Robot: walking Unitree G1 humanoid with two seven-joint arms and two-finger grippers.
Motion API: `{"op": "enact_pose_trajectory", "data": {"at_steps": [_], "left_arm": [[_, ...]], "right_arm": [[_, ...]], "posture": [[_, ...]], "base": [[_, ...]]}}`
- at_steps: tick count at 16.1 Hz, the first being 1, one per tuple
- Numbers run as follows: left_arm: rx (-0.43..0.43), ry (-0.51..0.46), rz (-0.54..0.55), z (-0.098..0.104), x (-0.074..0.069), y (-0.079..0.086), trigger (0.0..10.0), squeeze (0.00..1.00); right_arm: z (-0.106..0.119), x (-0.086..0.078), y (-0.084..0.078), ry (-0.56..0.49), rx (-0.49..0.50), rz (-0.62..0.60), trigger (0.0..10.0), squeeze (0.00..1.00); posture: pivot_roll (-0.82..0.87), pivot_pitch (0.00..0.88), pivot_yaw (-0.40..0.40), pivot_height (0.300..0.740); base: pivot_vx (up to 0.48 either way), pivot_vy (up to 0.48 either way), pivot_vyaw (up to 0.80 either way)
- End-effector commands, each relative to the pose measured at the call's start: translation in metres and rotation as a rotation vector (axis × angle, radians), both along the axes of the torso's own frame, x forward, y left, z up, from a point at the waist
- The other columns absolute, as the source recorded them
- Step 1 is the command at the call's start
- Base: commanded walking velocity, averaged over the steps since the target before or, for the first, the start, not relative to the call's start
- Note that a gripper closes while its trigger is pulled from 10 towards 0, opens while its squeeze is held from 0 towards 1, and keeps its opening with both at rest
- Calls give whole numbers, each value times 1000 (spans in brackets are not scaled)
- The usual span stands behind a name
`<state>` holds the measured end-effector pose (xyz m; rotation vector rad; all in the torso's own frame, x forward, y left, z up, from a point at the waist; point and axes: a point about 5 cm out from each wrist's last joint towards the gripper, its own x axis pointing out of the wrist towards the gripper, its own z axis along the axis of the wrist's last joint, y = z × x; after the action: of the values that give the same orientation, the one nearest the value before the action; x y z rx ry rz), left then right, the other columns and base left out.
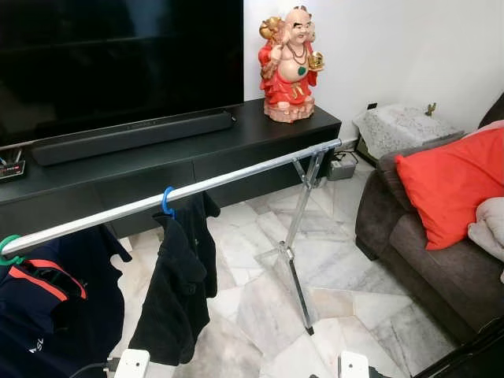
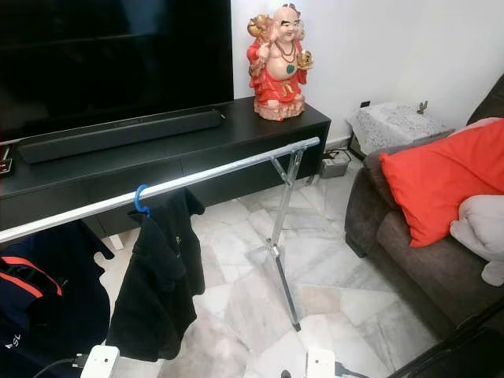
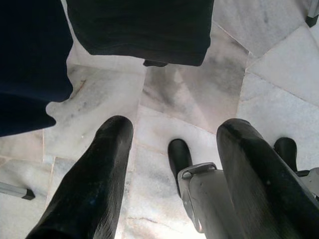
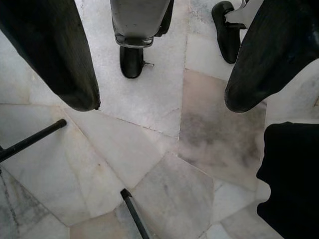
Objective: Hang hanger
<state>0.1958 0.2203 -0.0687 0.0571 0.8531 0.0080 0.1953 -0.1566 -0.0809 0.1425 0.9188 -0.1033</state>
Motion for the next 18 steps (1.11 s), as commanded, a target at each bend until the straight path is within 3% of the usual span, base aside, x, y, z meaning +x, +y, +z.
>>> {"op": "enact_pose_trajectory", "data": {"at_steps": [1,5,10,18], "left_arm": [[-10,61,-55,6,13,3,10000,0],[-25,85,-58,3,8,7,10000,0],[-7,113,-48,2,2,13,10000,0],[-13,107,-28,3,3,15,10000,0]], "right_arm": [[-1,-15,-47,-40,179,-308,10000,0],[-1,-17,-56,-48,101,-270,10000,0],[2,-15,-61,-50,77,-207,10000,0],[1,-19,-67,-36,56,-235,10000,0]], "posture": [[-13,0,54,740],[-13,0,57,740],[-17,0,58,740],[-18,0,58,740]], "base": [[0,0,0],[0,0,0],[0,0,0],[0,0,0]]}}
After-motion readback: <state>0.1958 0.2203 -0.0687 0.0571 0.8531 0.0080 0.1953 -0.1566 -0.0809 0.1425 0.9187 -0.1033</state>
